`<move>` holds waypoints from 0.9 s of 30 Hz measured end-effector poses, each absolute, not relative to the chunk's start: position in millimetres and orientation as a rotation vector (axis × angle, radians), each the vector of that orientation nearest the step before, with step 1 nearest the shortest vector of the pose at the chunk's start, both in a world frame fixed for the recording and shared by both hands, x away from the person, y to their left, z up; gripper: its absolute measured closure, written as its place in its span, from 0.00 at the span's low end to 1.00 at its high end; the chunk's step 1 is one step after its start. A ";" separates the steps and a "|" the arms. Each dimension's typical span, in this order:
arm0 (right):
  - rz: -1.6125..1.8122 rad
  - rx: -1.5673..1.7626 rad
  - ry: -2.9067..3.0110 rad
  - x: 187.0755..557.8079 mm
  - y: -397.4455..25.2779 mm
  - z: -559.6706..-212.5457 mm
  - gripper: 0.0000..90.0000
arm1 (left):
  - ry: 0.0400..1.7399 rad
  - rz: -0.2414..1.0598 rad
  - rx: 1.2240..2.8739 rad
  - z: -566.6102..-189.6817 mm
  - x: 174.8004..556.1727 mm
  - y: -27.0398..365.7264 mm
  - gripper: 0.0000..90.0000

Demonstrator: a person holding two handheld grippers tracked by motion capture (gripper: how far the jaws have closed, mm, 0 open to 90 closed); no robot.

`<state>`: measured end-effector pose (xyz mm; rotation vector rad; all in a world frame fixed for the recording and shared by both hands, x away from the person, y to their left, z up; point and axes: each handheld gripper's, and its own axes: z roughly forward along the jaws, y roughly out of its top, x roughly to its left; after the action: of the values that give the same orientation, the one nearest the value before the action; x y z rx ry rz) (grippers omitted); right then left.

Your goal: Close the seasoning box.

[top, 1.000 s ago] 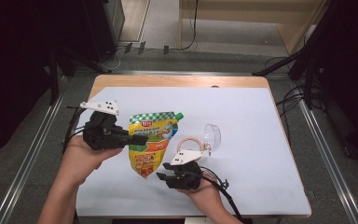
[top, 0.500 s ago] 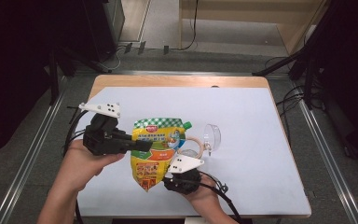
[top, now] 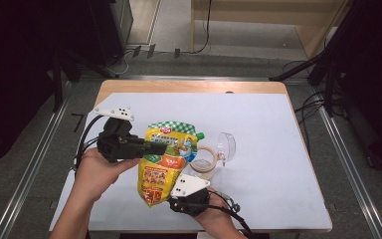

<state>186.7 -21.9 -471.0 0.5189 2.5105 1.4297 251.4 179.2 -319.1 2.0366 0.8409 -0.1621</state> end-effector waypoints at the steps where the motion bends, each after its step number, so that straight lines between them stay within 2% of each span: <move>1: 1.436 0.523 2.517 186.0 -21.2 -471.1 0.75 | 0.849 -0.163 2.041 -321.0 252.1 177.4 0.93; 27: 1.524 0.570 2.646 174.1 -14.8 -467.7 0.76 | 0.954 -0.245 2.136 -352.1 266.4 149.8 0.86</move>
<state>174.1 -14.8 -467.7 0.5698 2.6460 1.5238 266.4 149.8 -352.1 2.1358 0.9536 -0.2452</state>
